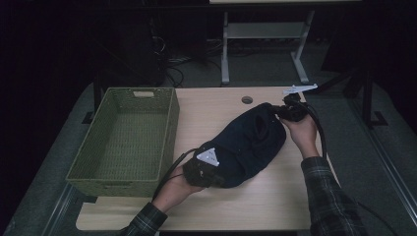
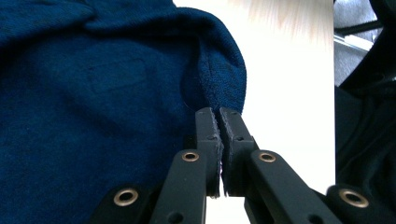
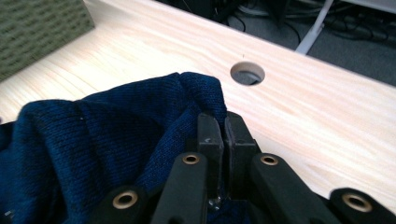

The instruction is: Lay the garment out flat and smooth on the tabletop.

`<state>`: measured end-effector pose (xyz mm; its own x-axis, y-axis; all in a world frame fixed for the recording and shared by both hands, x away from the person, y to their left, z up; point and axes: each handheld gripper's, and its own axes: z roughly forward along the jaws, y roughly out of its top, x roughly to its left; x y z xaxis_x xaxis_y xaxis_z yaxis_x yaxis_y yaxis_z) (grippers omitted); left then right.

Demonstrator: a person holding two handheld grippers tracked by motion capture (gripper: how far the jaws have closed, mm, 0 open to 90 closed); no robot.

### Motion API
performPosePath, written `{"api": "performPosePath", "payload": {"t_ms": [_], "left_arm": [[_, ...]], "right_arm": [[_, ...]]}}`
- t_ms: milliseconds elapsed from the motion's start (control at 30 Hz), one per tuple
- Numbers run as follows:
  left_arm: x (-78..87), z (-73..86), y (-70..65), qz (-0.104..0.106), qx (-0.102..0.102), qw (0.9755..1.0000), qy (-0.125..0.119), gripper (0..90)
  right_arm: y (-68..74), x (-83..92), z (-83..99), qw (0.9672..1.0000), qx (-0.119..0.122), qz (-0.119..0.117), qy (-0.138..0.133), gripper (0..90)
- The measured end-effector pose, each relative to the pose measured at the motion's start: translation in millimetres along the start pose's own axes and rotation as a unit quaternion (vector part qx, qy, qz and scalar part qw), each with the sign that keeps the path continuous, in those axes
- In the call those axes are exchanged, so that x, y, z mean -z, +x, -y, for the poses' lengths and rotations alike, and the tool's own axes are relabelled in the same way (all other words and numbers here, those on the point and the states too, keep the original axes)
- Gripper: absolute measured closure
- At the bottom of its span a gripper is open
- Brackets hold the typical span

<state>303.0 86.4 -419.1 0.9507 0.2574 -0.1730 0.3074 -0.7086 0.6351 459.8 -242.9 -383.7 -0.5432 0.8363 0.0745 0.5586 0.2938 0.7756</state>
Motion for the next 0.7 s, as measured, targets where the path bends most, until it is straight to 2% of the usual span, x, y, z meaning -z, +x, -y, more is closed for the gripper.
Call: {"api": "performPosePath", "payload": {"t_ms": [233, 333, 367, 467, 533, 700], "left_arm": [[-14.1, 2.3, 0.8, -0.007, -0.005, 0.9994, 0.034, 87.2], [-17.4, 2.9, 0.9, -0.006, -0.004, 0.9993, 0.037, 86.9], [-17.9, 2.9, 0.6, -0.006, -0.005, 0.9993, 0.036, 86.6], [-17.8, 2.2, -0.1, -0.010, -0.011, 0.9994, 0.031, 85.6], [-16.9, 2.2, -0.8, -0.008, -0.004, 0.9997, 0.024, 84.9], [-13.4, 1.0, 0.1, -0.012, -0.008, 0.9998, 0.017, 81.4]], "right_arm": [[-2.9, -24.1, 9.5, 0.9996, -0.014, 0.005, 0.023, 85.8], [-4.0, -27.7, 11.9, 0.9996, -0.022, 0.003, 0.016, 74.2], [-4.0, -26.8, 12.4, 0.9996, -0.027, 0.002, 0.012, 68.7], [-4.1, -19.8, 13.2, 0.9996, -0.027, 0.004, -0.002, 63.5], [-4.5, -13.4, 14.6, 0.9996, -0.026, 0.005, -0.010, 63.1], [-3.8, 1.2, 19.7, 0.9995, -0.024, 0.000, -0.020, 63.2]]}}
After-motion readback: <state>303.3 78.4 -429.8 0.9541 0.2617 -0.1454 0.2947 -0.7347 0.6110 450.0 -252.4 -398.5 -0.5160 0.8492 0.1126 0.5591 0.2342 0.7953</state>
